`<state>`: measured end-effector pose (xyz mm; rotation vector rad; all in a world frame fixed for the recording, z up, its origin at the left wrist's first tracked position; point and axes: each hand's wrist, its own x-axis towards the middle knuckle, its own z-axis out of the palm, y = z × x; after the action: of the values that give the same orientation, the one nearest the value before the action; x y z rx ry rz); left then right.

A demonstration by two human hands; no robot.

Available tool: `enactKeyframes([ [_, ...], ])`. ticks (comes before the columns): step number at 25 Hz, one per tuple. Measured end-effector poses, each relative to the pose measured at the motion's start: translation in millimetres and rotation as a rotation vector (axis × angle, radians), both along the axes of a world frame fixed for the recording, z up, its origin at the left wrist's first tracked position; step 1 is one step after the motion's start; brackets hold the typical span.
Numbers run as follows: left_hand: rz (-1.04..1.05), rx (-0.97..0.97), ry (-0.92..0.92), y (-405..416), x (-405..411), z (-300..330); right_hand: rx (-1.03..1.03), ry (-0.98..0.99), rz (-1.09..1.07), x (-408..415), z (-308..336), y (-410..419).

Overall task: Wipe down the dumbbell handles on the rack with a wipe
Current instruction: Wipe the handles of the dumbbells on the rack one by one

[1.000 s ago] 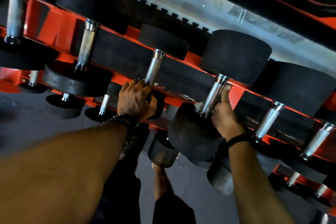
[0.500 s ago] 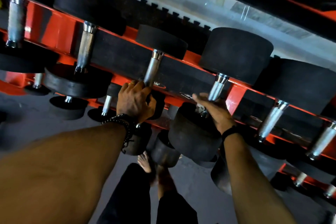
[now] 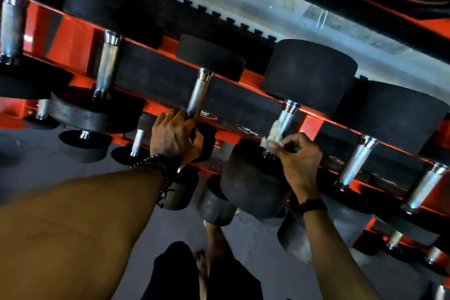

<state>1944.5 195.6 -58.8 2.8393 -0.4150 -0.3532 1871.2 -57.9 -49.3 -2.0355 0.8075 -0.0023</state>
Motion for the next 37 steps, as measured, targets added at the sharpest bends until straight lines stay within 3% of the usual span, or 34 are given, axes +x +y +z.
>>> enactKeyframes([
  [3,-0.001,-0.002,-0.003,-0.1,1.8,1.5,-0.150,-0.262,-0.163,30.8,-12.3,-6.7],
  [5,-0.009,-0.009,-0.019,-0.3,0.9,0.4,-0.195,-0.320,-0.168,40.2,-20.1,-13.6],
  [9,0.008,-0.007,0.002,0.5,-0.4,0.2,-0.232,-0.027,-0.013,-16.9,-13.3,2.7],
  [11,0.010,-0.001,-0.003,0.6,-0.6,-0.5,-0.206,-0.027,-0.012,-13.6,-11.5,-0.7],
  [15,0.018,-0.002,-0.003,-0.2,0.5,0.5,-0.159,-0.235,-0.196,47.5,-18.0,-11.7],
  [18,0.009,-0.005,-0.003,0.6,-1.4,0.9,-0.261,-0.046,-0.139,7.2,-10.9,8.3],
  [21,0.001,0.004,-0.005,0.9,-0.3,1.2,-0.142,0.103,-0.179,-0.2,-13.5,7.0],
  [24,0.008,0.000,-0.018,-0.5,-0.5,0.8,0.019,-0.029,-0.227,47.8,-23.2,-14.4],
  [28,0.005,-0.009,-0.005,0.9,-1.6,1.8,-0.038,0.167,-0.022,2.7,-22.2,-3.9],
  [32,0.010,0.000,0.000,-0.6,-0.9,2.5,0.525,0.111,-0.183,42.5,-14.6,-19.2],
  [34,0.013,0.000,-0.006,-0.9,-0.7,1.5,0.594,0.076,-0.140,51.0,-7.5,-16.5],
  [37,0.007,0.002,0.007,1.7,-1.5,1.5,0.680,0.198,-0.018,15.5,0.5,-7.0],
])
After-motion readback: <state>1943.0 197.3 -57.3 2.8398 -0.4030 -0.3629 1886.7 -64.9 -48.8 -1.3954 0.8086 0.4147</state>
